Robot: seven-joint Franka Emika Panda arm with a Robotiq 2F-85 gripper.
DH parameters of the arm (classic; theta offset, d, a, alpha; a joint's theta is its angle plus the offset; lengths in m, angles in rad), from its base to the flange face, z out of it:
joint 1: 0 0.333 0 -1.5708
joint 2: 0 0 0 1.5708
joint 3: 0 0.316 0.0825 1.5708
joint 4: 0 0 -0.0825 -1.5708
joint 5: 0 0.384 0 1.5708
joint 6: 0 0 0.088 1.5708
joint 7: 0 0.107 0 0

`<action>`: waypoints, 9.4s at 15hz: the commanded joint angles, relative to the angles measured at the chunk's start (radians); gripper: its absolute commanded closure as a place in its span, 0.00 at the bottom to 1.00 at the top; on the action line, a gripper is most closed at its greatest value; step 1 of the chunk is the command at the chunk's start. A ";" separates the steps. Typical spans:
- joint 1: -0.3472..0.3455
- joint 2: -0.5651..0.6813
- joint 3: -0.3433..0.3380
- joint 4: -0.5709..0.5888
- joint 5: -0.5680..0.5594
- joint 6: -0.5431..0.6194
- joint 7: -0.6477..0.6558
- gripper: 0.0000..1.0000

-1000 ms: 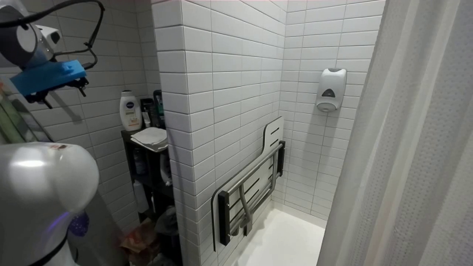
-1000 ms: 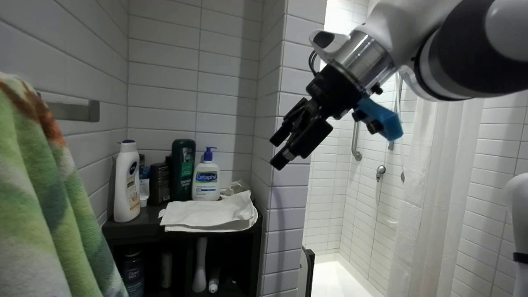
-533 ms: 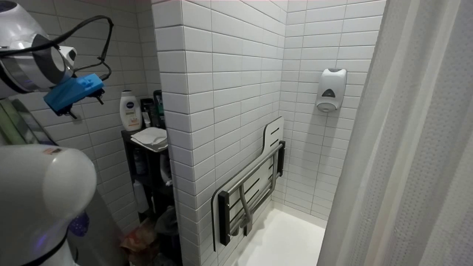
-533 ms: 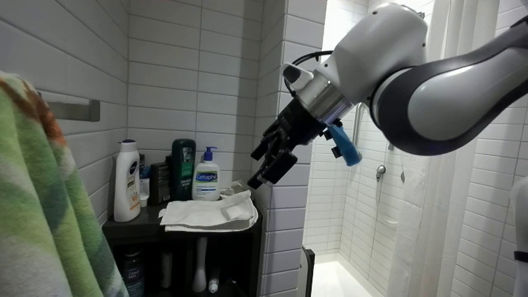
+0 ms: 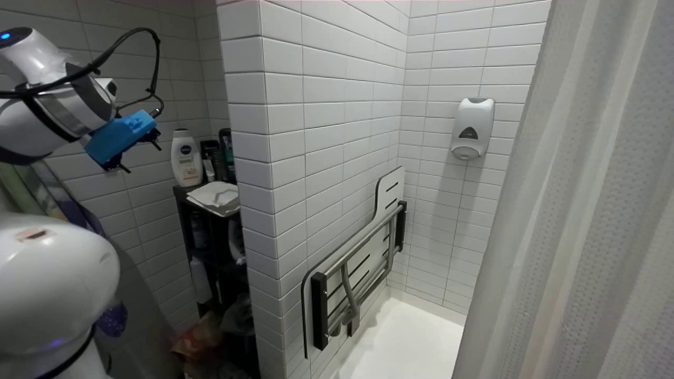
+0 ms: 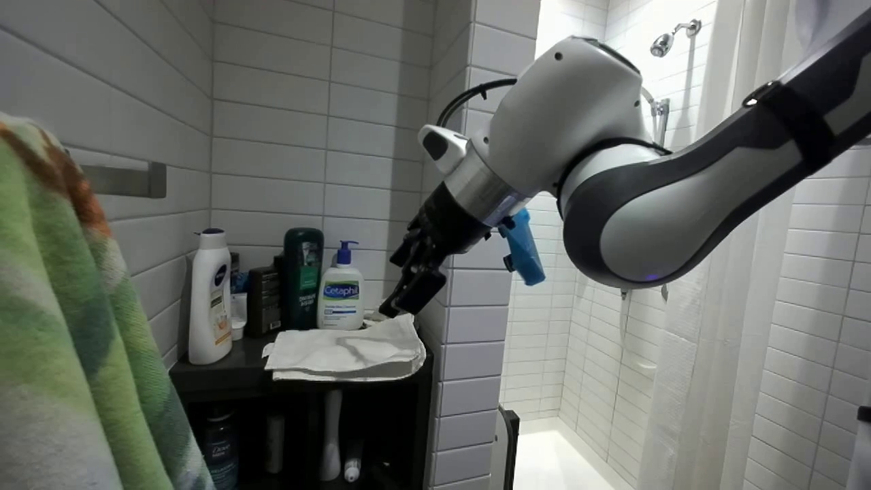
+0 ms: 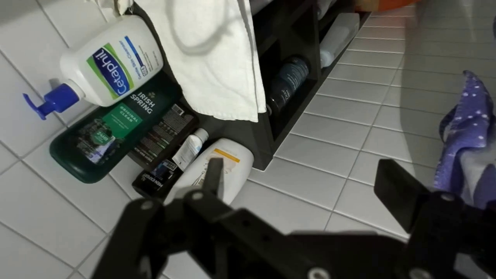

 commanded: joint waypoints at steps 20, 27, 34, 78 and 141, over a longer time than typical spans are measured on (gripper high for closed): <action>-0.238 -0.037 0.235 -0.074 -0.036 0.139 0.123 0.00; -0.422 -0.113 0.449 -0.112 -0.005 0.318 0.189 0.00; -0.616 -0.171 0.677 -0.068 0.021 0.389 0.192 0.00; -1.420 -0.227 1.228 0.431 0.013 0.119 -0.092 0.00; -2.030 -0.232 1.771 0.853 0.222 -0.263 -0.428 0.00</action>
